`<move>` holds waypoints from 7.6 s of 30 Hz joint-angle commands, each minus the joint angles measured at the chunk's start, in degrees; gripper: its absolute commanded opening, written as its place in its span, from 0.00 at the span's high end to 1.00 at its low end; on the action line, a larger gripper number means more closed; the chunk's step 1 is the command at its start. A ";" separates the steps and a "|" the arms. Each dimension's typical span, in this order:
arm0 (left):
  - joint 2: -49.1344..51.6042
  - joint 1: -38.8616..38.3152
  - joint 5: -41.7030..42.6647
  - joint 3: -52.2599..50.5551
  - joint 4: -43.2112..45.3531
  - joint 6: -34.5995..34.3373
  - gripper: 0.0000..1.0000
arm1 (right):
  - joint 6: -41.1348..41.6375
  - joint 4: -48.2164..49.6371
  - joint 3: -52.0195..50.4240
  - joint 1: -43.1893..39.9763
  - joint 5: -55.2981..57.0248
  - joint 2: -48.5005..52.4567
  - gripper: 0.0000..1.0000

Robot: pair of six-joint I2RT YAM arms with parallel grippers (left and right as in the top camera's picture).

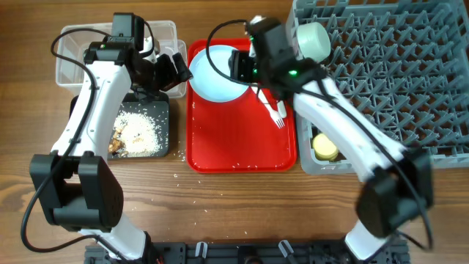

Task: Sort waste into correct bins and load items into the dishwasher rack
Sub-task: 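Place the light-blue bowl in the rack, then reach to the plate, then grasp the light-blue plate edge with the right gripper and lift it, then stand the plate upright in the rack's back row, then grasp the white fork with the right gripper and drop it in the rack, then grasp the white spoon with the right gripper and place it in the rack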

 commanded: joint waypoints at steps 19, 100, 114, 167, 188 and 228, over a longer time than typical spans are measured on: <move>-1.03 0.44 0.46 0.61 0.07 -0.33 0.00 | 17.86 -1.44 -1.09 -0.42 2.51 18.51 0.89; -1.03 0.44 0.46 0.61 0.07 -0.33 0.00 | -21.68 -25.29 6.69 -6.45 2.47 -4.79 0.13; -1.03 0.44 0.46 0.61 0.09 -0.33 0.00 | -29.83 -28.13 6.60 -6.47 2.08 16.65 0.62; -1.03 0.44 0.46 0.61 0.09 -0.33 0.00 | -21.90 -33.86 -0.79 -32.57 2.91 -6.36 0.82; -1.03 0.44 0.46 0.61 0.07 -0.33 0.00 | -16.87 -20.31 11.87 -9.09 0.68 5.18 0.33; -1.03 0.44 0.46 0.61 0.09 -0.33 0.00 | -21.68 -39.52 21.33 -11.91 -2.89 1.05 0.94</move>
